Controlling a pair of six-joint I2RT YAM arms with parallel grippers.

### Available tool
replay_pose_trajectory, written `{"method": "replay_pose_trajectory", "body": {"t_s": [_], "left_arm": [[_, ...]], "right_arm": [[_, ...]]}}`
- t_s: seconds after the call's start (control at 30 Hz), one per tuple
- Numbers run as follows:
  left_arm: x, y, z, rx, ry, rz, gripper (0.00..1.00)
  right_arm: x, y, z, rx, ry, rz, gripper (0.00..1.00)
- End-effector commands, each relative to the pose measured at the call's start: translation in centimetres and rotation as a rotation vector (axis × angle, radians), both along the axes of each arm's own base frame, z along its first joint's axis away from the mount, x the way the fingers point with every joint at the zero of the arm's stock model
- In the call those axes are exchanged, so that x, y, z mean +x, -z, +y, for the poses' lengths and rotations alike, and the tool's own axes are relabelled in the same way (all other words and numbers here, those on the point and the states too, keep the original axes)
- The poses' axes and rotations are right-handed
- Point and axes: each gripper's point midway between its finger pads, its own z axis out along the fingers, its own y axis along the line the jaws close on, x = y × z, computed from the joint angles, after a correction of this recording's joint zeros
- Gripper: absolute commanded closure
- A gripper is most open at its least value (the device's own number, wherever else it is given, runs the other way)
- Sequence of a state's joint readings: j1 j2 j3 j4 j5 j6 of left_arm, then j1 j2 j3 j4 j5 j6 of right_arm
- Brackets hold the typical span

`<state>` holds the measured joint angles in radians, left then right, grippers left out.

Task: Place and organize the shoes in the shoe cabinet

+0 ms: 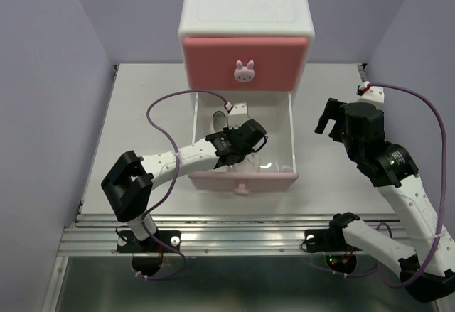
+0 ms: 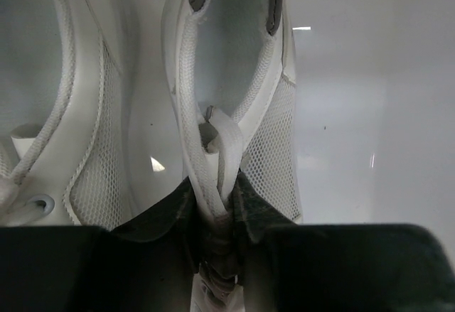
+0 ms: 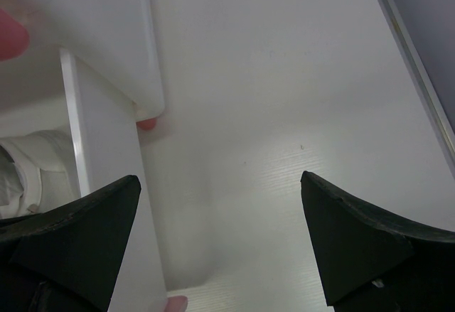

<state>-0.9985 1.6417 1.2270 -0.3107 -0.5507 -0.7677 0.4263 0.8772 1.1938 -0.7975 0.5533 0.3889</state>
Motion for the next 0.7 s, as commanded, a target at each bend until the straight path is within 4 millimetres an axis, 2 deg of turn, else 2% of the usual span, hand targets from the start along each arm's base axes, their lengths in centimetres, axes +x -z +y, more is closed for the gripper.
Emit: {"method": "replay_pose_trajectory", "body": {"t_s": [0.0,0.1,0.17,0.2,0.5,0.63,0.67], "left_arm": [[0.7,-2.6,-0.3,-0.011,0.019,-0.049,0.67],[0.7,-3.3,-0.3,-0.016,0.029,-0.056,0.53],[0.6,-3.9,-0.1,-0.014,0.032,-0.061,0.38],[0.5,-4.1,-0.1,-0.016,0.033,-0.063,0.35],[-0.4,-8.0,-0.6,-0.113,0.101,-0.095,0.2],[-1.0,-10.8,-0.7,-0.159,0.148,-0.132,0.15],[-1.2,-12.0,-0.6,-0.179,0.156,-0.147,0.08]], "right_arm": [[0.3,-1.1,-0.4,0.016,0.028,-0.057,0.0],[0.3,-1.1,-0.4,0.016,0.028,-0.057,0.0],[0.4,-1.1,-0.4,0.019,0.03,-0.059,0.0],[0.4,-1.2,-0.4,0.023,0.031,-0.063,0.0],[0.7,-1.8,-0.1,0.039,0.022,-0.085,0.0],[0.8,-2.8,0.1,0.047,0.015,-0.106,0.0],[0.8,-3.2,0.1,0.05,0.014,-0.116,0.0]]}}
